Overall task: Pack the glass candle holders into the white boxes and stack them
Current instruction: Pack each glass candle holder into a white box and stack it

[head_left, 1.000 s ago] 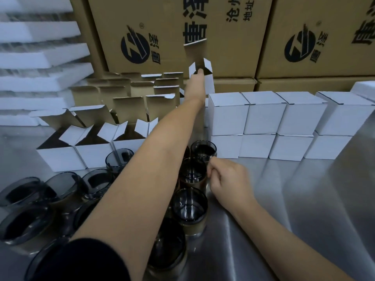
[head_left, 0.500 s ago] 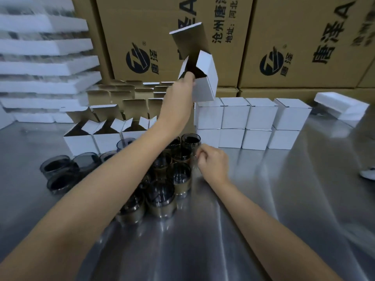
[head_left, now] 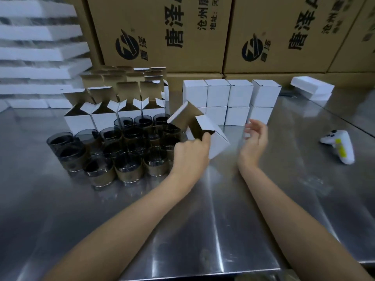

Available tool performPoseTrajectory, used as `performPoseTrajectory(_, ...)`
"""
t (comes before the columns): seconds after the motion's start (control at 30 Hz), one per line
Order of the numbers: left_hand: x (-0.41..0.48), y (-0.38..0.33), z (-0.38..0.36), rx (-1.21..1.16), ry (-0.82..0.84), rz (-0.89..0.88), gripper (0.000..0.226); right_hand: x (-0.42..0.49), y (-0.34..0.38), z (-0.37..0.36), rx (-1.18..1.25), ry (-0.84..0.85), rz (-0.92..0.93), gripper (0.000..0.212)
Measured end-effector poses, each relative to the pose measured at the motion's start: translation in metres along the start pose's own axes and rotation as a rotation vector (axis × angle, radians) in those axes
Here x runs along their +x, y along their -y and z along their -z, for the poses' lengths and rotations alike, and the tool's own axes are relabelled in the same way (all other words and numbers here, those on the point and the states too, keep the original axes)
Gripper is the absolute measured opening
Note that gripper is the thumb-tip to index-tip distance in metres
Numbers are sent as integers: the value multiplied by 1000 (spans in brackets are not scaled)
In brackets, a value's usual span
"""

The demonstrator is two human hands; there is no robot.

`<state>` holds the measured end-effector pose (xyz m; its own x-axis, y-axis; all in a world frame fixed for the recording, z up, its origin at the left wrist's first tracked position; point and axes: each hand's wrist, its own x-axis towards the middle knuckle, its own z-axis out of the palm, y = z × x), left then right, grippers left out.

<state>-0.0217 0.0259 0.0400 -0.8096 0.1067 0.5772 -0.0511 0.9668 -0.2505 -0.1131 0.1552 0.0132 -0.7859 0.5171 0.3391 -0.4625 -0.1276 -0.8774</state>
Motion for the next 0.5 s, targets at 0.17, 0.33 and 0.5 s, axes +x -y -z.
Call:
performPoseTrajectory(0.17, -10, 1, -17, -93, -47, -81, 24, -6, 3, 2, -152, 359, 10, 33)
performPoseTrajectory(0.33, -13, 4, -23, -164, -96, -92, 21, -23, 7, -8, -212, 603, -26, 54)
performPoseTrajectory(0.5, -15, 6, -26, -347, -175, -23, 30, -22, 6, -7, -353, 622, -13, 66)
